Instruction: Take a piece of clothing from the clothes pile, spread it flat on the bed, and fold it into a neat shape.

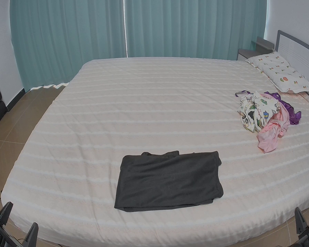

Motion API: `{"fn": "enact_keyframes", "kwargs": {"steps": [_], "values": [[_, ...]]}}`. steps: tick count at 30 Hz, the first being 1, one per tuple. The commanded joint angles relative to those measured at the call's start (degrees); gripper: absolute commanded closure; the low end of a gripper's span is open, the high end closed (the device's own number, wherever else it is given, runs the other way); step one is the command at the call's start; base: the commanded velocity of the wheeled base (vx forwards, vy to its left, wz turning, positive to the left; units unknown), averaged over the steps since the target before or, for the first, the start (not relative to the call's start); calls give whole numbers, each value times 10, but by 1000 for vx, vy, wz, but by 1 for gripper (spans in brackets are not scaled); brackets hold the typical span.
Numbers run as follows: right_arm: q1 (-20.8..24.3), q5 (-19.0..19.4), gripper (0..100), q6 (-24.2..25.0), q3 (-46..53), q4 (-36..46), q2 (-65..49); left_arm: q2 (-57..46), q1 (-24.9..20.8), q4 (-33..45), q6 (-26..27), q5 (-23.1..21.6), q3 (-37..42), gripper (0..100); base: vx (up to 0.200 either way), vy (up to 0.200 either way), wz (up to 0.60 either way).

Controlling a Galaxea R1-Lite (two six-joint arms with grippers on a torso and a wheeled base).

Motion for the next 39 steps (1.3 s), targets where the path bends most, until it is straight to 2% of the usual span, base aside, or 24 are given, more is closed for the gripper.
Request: {"fn": "enact_keyframes", "kwargs": {"steps": [1, 10, 11, 12, 15, 17, 20, 22, 25, 27, 29, 31, 39], "values": [[0, -1, 0, 0, 7, 0, -7, -1, 0, 0, -34, -15, 9, 0, 0, 0, 0], [0, -1, 0, 0, 7, 0, -7, -3, 0, 1, -6, -17, 8, 0, 0, 0, 0], [0, 0, 0, 0, 7, 0, -7, -3, 0, 1, 4, 14, 8, 0, 0, 0, 0], [0, -1, 0, 0, 7, 0, -7, -3, 0, 1, 11, 25, 8, 0, 0, 0, 0], [0, -1, 0, 0, 7, 0, -7, -3, 0, 1, 19, 32, 8, 0, 0, 0, 0], [0, -1, 0, 0, 7, 0, -7, -3, 0, 1, 15, 32, 8, 0, 0, 0, 0], [0, 0, 0, 2, 7, 0, -7, -3, 0, 0, -39, 24, 9, 0, 0, 0, 0], [0, 0, 0, 2, 8, 0, -7, -3, 0, -1, -39, 20, 8, 0, 0, 0, 0], [0, 0, 0, 2, 7, 0, -7, -3, 0, 0, -16, 8, 8, 0, 0, 0, 0], [0, -1, 0, 2, 7, 0, -7, -3, 0, 1, -3, -29, 8, 0, 0, 0, 0], [0, -1, 0, 2, 7, 0, -7, -3, 0, 2, 8, -85, 8, 0, 0, 0, 0], [0, -1, 0, 1, 8, 0, -7, -3, 0, 2, 16, -109, 7, 0, 0, 0, 0], [0, -1, 0, 1, 7, 0, -7, -3, 1, 4, 20, -111, 7, 0, 0, 0, 0]]}}
